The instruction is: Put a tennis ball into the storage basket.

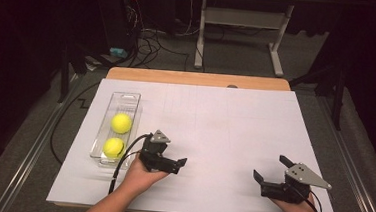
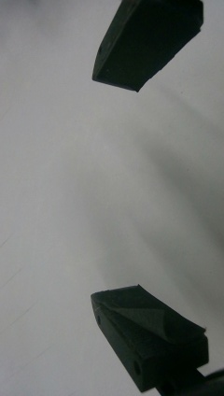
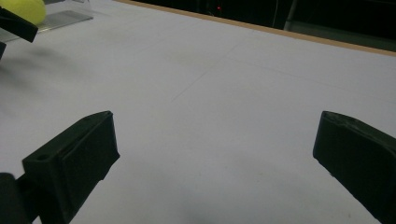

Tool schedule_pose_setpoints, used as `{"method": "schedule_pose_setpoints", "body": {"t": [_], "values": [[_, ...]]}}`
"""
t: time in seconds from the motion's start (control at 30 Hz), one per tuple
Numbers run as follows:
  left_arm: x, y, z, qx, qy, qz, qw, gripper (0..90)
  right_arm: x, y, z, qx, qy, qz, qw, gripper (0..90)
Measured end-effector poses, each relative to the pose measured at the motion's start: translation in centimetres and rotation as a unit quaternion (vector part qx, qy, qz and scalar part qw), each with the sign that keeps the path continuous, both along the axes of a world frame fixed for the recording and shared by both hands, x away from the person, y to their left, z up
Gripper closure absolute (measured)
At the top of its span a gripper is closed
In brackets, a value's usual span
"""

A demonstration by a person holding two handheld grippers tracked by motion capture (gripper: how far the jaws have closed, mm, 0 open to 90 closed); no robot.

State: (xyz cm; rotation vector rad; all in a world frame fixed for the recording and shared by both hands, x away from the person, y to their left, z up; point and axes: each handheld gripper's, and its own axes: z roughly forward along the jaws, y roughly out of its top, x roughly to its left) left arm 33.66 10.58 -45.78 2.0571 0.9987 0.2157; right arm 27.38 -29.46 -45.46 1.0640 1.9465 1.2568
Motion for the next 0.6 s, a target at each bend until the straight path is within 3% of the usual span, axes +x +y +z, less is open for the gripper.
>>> {"method": "schedule_pose_setpoints", "body": {"t": [0.13, 0.3, 0.37, 0.43, 0.6], "values": [[-1.0, 0.7, -0.5, -0.026, -0.044, 0.007, 0.9987, 0.6, -0.2, 0.3, 0.0, 0.004, -0.001, 0.004, 1.0000, 0.0], [-2.1, 1.9, -0.2, -0.058, -0.100, 0.000, 0.9933, 0.2, -0.7, 0.2, 0.3, 0.014, -0.008, -0.001, 0.9999, 0.0], [-2.2, 2.3, -0.3, -0.073, -0.106, 0.004, 0.9917, 0.1, -0.9, 0.0, 0.3, 0.020, -0.010, -0.008, 0.9997, 0.0], [-1.9, 2.5, -0.5, -0.080, -0.097, -0.001, 0.9921, 0.1, -0.9, -0.3, 0.2, 0.024, -0.009, -0.014, 0.9996, 0.0], [-1.9, 2.6, -0.7, -0.080, -0.103, -0.005, 0.9915, 0.1, -0.7, -0.7, 0.3, 0.031, -0.007, -0.027, 0.9992, 0.0]]}}
